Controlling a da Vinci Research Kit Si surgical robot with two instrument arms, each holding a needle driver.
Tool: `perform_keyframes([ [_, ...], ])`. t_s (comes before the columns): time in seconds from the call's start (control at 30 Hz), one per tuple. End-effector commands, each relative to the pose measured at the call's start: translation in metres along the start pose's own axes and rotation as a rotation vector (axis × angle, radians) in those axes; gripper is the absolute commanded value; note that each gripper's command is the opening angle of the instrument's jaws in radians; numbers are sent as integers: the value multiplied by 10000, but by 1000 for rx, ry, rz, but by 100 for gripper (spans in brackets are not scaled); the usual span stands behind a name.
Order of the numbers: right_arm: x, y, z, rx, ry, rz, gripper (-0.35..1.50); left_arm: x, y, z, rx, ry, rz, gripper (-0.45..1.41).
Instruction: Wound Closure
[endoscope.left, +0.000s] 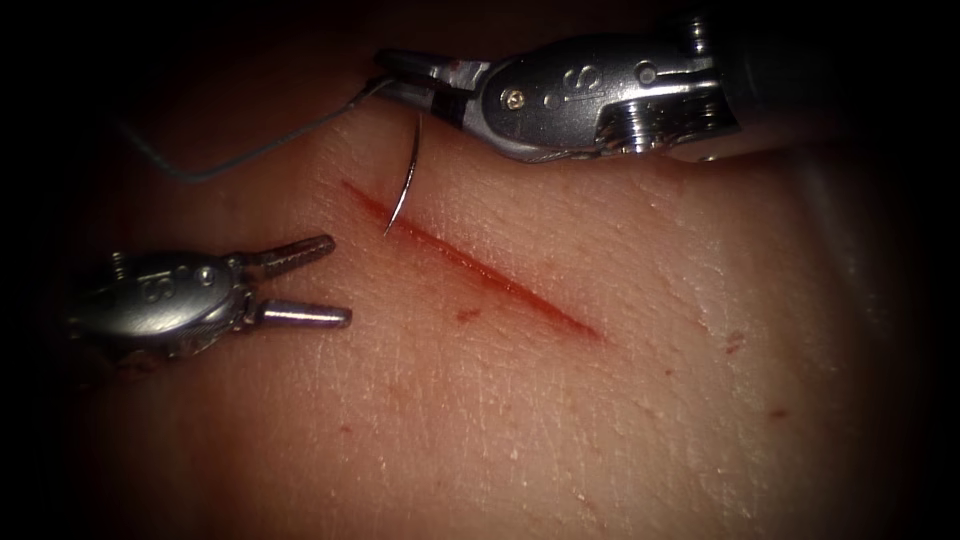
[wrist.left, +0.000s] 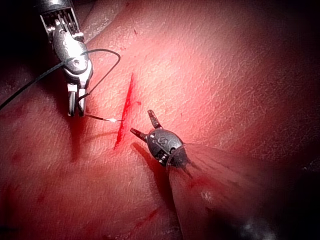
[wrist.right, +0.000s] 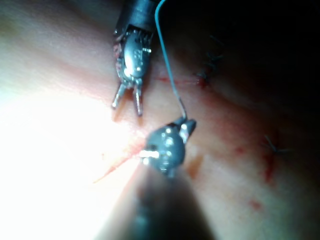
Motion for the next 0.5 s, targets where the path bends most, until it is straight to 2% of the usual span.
perform_keyframes([
  [0.03, -2, -4, 6, 1, 1, 0, -35, -7, 3, 6, -2, 0, -1, 34],
  [0.5, -2, -4, 6, 1, 1, 0, -35, -7, 3, 6, -2, 0, -1, 34],
])
